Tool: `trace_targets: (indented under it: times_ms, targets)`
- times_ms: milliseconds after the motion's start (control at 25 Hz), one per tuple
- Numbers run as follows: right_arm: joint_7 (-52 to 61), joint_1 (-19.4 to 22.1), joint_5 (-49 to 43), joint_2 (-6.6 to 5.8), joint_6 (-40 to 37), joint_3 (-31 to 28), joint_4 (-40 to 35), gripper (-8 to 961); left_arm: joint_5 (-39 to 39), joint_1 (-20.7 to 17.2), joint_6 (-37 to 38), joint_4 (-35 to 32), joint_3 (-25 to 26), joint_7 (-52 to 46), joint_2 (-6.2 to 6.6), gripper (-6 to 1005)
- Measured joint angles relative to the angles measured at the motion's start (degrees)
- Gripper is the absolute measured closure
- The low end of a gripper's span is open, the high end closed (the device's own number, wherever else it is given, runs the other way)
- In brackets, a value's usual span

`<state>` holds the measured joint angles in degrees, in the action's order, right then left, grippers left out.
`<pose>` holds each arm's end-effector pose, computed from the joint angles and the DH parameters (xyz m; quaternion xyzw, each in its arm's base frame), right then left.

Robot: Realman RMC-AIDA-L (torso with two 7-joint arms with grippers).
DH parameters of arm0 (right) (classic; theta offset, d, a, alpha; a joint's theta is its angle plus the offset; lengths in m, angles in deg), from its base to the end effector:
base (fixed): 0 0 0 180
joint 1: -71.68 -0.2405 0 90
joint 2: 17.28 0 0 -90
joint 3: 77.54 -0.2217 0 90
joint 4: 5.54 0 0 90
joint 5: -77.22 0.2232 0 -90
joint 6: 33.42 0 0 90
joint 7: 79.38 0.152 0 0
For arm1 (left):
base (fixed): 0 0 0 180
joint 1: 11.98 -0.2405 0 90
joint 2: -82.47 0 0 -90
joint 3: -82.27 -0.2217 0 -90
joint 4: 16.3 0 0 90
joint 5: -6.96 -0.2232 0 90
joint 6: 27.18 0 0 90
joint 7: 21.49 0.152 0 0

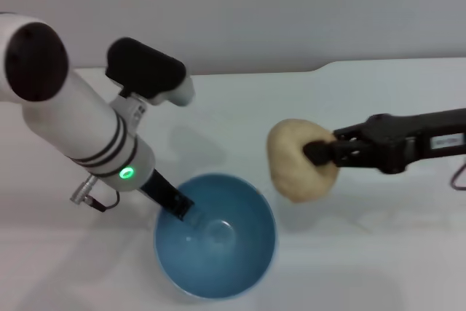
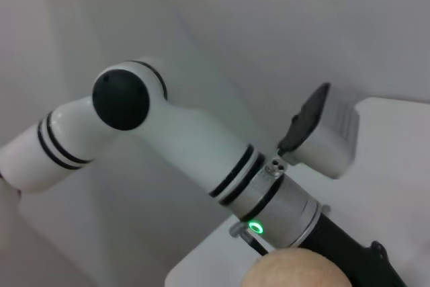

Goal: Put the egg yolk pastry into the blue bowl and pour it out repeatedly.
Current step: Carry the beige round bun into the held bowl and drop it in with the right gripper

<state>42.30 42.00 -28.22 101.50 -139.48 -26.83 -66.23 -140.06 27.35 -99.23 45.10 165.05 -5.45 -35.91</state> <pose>0.1560 0.3153 0.0563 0.9103 -0.3292 -0.2464 0.0479 -0.1680 0.3545 -0.0654 -0.8823 -0.3781 0.2034 0.1929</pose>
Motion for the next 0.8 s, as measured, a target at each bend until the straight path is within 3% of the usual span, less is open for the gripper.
trace_targets:
  times_ms: [160,400,800]
  targets:
    - [0.0,-1.3,-0.2,-0.13,5.0,6.3,3.0,877,0.1,1.9,-2.6,0.2,-3.8,-2.0,-0.04,995]
    - [0.0,-1.8,-1.0,-0.18,13.8,15.8,6.2,879,0.4,5.4,-5.9,0.8,-5.5,-3.4,-0.27,995]
    - [0.1,-2.1,-1.4,-0.14,18.4,21.8,8.4,852,2.8,9.4,-6.6,1.0,-5.9,-3.9,-0.25,995]
